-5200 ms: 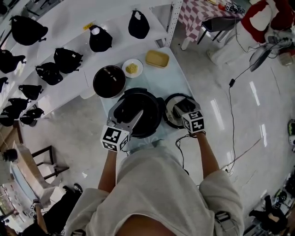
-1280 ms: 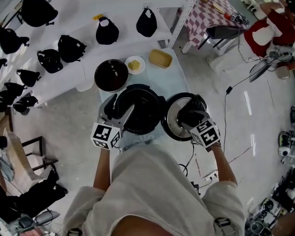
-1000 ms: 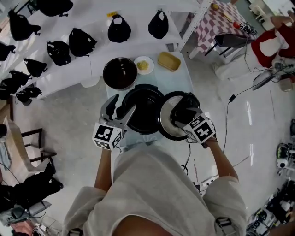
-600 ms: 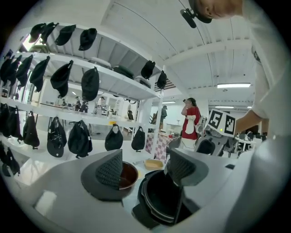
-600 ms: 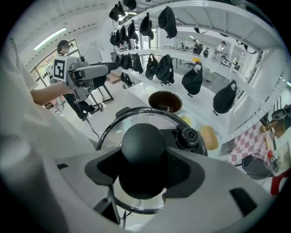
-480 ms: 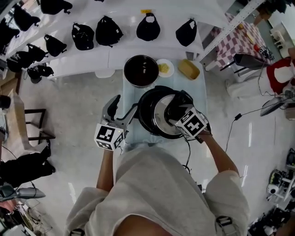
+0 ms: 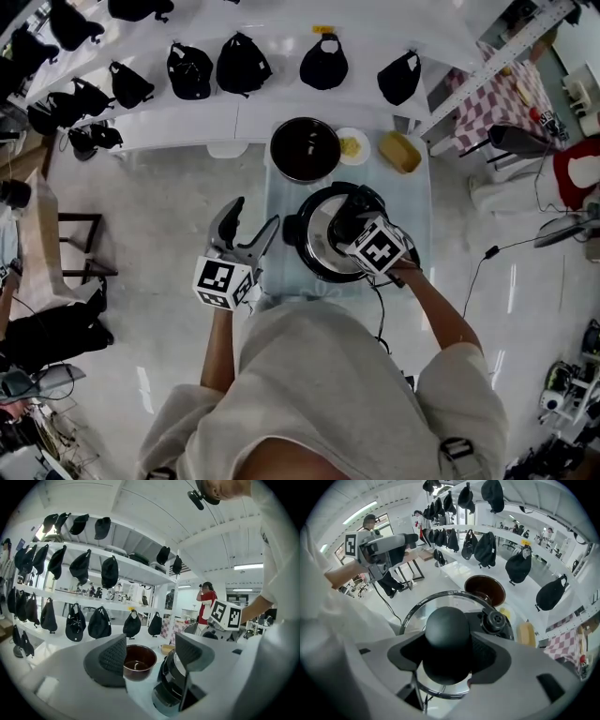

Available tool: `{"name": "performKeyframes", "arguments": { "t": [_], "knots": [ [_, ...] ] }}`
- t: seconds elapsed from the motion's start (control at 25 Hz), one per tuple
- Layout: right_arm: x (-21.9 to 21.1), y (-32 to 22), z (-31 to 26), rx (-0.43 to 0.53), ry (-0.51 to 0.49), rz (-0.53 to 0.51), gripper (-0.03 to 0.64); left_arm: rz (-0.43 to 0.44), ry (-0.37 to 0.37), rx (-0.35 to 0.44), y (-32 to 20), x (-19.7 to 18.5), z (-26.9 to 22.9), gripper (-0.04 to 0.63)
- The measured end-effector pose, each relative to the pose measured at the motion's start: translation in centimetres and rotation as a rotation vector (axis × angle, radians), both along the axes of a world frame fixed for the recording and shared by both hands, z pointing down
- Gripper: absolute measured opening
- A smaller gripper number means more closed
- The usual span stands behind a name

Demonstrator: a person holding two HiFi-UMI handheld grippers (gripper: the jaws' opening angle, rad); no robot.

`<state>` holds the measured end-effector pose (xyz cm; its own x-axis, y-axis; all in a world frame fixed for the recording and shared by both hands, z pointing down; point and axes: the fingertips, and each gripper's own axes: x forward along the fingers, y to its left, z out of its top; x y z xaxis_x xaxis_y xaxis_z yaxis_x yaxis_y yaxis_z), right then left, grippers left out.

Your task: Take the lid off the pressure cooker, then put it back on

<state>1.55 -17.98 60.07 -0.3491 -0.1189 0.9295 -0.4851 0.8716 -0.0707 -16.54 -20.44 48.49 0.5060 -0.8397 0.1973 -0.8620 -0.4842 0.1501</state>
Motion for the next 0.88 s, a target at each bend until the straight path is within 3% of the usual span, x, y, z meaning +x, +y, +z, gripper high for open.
{"name": "performKeyframes", "arguments": {
  "t": [0.6, 0.88],
  "knots": [
    [-0.6, -0.6, 1.9, -0.061, 0.037, -0.037, 0.273, 0.019, 0.002, -0.003, -0.9, 0.8, 0.1, 0.311],
    [-0.8, -0.4, 1.8, -0.046, 0.053, -0.158, 0.276, 0.020, 0.003, 0.001, -0.8, 1.0, 0.0, 0.311]
  ]
}}
